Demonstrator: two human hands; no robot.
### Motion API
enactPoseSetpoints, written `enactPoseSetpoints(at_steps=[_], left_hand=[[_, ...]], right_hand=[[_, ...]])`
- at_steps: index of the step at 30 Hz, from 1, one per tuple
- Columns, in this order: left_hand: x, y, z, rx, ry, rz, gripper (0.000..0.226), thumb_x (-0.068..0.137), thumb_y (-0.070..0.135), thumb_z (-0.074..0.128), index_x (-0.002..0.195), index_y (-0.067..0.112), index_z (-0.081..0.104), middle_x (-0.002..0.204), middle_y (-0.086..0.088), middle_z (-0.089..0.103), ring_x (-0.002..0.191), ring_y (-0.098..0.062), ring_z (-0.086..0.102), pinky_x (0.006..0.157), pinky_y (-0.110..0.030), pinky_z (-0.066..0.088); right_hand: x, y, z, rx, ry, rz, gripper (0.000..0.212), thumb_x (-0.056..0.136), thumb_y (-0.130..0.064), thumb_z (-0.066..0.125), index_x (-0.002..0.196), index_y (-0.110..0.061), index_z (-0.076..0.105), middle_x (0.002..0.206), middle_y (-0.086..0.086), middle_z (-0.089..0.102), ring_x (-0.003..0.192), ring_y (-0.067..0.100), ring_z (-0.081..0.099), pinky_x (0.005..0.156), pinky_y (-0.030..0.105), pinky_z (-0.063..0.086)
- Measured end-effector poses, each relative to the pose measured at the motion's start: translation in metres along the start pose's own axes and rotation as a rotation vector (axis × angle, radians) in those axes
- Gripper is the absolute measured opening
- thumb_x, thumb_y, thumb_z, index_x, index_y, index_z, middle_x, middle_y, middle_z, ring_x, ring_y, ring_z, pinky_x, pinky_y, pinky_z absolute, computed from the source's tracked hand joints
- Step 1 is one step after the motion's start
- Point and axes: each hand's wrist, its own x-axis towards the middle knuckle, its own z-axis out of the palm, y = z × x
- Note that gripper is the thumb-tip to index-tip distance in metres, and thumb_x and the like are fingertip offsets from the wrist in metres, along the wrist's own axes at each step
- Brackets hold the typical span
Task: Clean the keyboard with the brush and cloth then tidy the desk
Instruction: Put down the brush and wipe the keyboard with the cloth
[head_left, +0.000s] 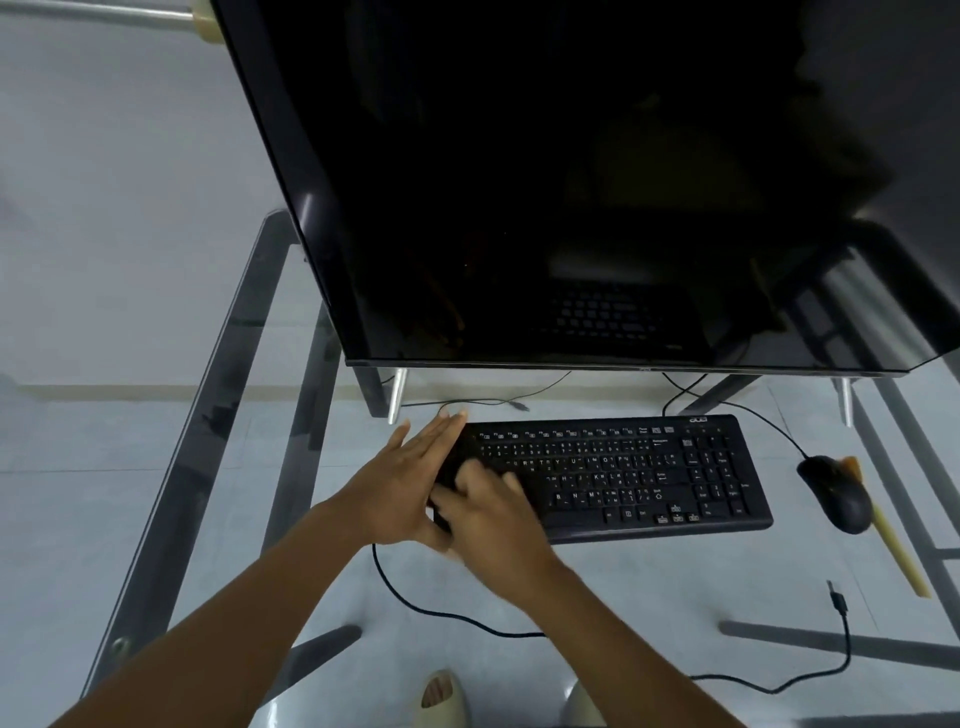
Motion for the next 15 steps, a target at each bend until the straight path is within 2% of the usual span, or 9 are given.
enactPoseSetpoints(at_steps=[3,5,7,9,11,13,15], left_hand=[[0.0,0.0,-0.004,0.011,-0.032,-0.004,0.14,0.057,0.069,0.076,0.151,0.025,-0.017,0.16,0.008,-0.012,0.142,0.001,-0.022,0.118,-0.037,-0.016],[-0.002,0.002,-0.01,0.065,-0.072,-0.029,0.132,0.063,0.071,0.071,0.152,0.024,-0.014,0.157,0.011,-0.019,0.142,-0.001,-0.024,0.117,-0.039,-0.018],[0.001,0.012,-0.011,0.072,-0.049,-0.083,0.118,0.073,0.075,0.056,0.152,0.022,-0.013,0.156,0.012,-0.021,0.142,-0.002,-0.024,0.117,-0.04,-0.017],[0.006,0.03,-0.007,0.056,0.079,-0.117,0.096,0.084,0.074,0.031,0.153,0.021,-0.009,0.157,0.012,-0.016,0.143,-0.002,-0.021,0.119,-0.039,-0.014],[0.017,0.055,0.007,0.048,0.234,-0.133,0.079,0.089,0.064,0.007,0.154,0.02,-0.001,0.159,0.01,-0.01,0.144,-0.002,-0.018,0.12,-0.039,-0.009],[0.029,0.075,0.025,0.01,0.333,-0.183,0.075,0.09,0.055,-0.002,0.154,0.018,0.009,0.161,0.006,-0.001,0.145,-0.003,-0.012,0.119,-0.036,-0.01],[0.036,0.081,0.04,-0.022,0.382,-0.252,0.075,0.092,0.055,-0.002,0.153,0.016,0.014,0.162,0.003,0.007,0.146,-0.005,-0.008,0.118,-0.034,-0.012]], right_hand=[[0.005,0.034,-0.01,0.004,0.125,0.161,0.036,0.085,-0.02,0.055,0.118,-0.03,0.064,0.087,0.002,0.053,0.07,0.02,0.051,0.063,0.029,0.039],[0.005,0.057,-0.019,-0.03,0.218,0.343,0.039,0.086,-0.014,0.063,0.123,-0.025,0.063,0.093,0.006,0.056,0.071,0.022,0.055,0.07,0.035,0.048],[-0.001,0.067,-0.027,-0.033,0.242,0.425,0.039,0.088,-0.014,0.064,0.126,-0.02,0.061,0.095,0.008,0.054,0.072,0.024,0.056,0.073,0.041,0.05],[-0.009,0.061,-0.028,-0.049,0.225,0.357,0.038,0.088,-0.015,0.063,0.127,-0.019,0.06,0.094,0.007,0.053,0.074,0.023,0.055,0.069,0.039,0.048],[-0.021,0.053,-0.024,-0.06,0.194,0.276,0.037,0.088,-0.016,0.062,0.125,-0.02,0.061,0.091,0.004,0.052,0.074,0.019,0.054,0.063,0.034,0.045],[-0.03,0.052,-0.023,-0.06,0.156,0.24,0.033,0.09,-0.021,0.054,0.122,-0.024,0.062,0.089,0.002,0.05,0.073,0.017,0.052,0.062,0.031,0.042],[-0.034,0.064,-0.026,-0.046,0.16,0.247,0.032,0.091,-0.026,0.049,0.12,-0.025,0.062,0.089,0.0,0.048,0.074,0.017,0.051,0.063,0.029,0.042]])
